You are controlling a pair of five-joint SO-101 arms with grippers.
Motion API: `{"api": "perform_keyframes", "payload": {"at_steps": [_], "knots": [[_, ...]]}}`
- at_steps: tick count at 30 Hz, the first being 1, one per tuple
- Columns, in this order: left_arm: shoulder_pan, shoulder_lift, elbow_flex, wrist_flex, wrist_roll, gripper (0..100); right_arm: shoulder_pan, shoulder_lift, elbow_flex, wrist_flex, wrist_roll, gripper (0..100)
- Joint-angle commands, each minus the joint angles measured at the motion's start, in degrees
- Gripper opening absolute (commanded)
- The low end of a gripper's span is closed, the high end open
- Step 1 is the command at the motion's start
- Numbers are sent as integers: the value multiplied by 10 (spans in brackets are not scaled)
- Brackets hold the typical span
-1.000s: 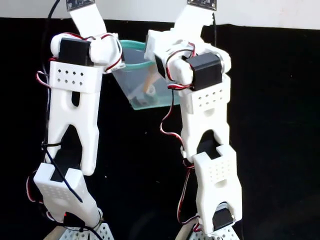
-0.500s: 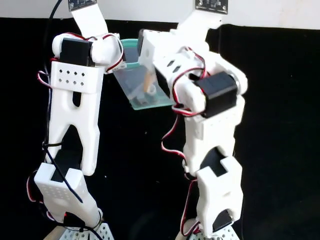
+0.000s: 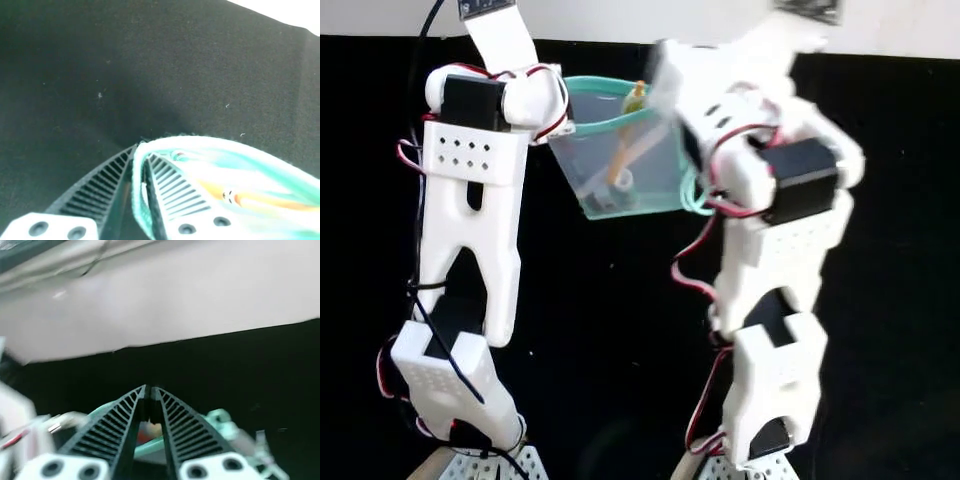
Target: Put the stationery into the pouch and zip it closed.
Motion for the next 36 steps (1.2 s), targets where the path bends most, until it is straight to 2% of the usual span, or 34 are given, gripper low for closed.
{"api": "perform_keyframes", "payload": {"at_steps": [1, 7, 15, 18, 22, 27, 29, 32, 36], "knots": [[-1, -22, -22, -4, 3, 7, 72, -30, -8, 7, 8, 5], [-1, -58, -68, -2, 3, 7, 158, -30, -8, 7, 8, 5], [43, -90, -75, -7, -43, 7, 220, -26, -2, 7, 8, 5], [44, -90, -108, -4, -45, 7, 247, -26, -2, 7, 8, 5], [51, -92, -159, -3, -86, 7, 291, -25, -1, 7, 8, 5], [73, -89, -193, 22, -86, 7, 319, -25, 18, 7, 8, 5], [77, -87, -189, 33, -86, 7, 319, -26, 54, 7, 8, 5], [75, -52, -110, 27, -85, 7, 319, -29, 119, 7, 8, 5], [72, 27, -16, -13, -84, 7, 316, -29, 158, 7, 8, 5]]}}
